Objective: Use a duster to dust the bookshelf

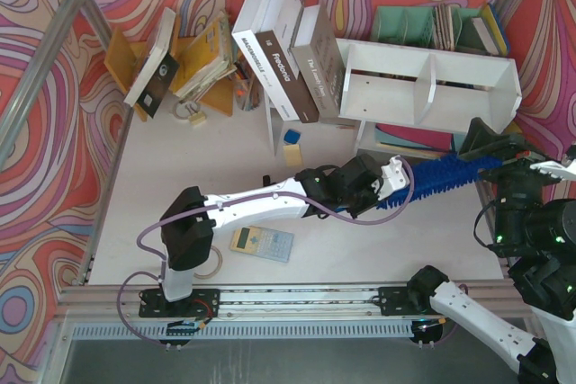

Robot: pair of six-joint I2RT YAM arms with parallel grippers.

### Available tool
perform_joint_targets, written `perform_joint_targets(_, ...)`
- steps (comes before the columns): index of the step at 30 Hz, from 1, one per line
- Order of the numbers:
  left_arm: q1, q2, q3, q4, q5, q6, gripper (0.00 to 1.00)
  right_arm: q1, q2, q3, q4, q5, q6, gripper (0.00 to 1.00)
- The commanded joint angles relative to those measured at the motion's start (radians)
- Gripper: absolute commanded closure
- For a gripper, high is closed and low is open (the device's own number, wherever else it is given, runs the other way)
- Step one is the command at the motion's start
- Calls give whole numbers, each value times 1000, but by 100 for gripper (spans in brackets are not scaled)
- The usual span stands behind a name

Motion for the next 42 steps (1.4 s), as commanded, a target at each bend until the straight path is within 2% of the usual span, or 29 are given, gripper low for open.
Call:
perform_joint_targets(1,12,-14,-4,38,-2,-32,100,0,-11,-7,-8,12,16,1)
perform_joint_targets(11,12,-114,-16,60,66,-71,100,0,-12,-25,-9,11,29,1)
perform_joint_targets(18,12,-38,-67,64,72,-104,100,1,-12,-25,-14,10,30,1)
perform_joint_targets(23,10,11,-116,130,78,-130,100,1,-17,-23,-15,13,30,1)
perform_joint_targets(34,6,100,-165,172,28,-146,100,0,-18,-27,-15,15,29,1)
perform_joint_targets(42,2,-26,-164,149,-25,-126,100,0,-22,-29,-20,14,34,1)
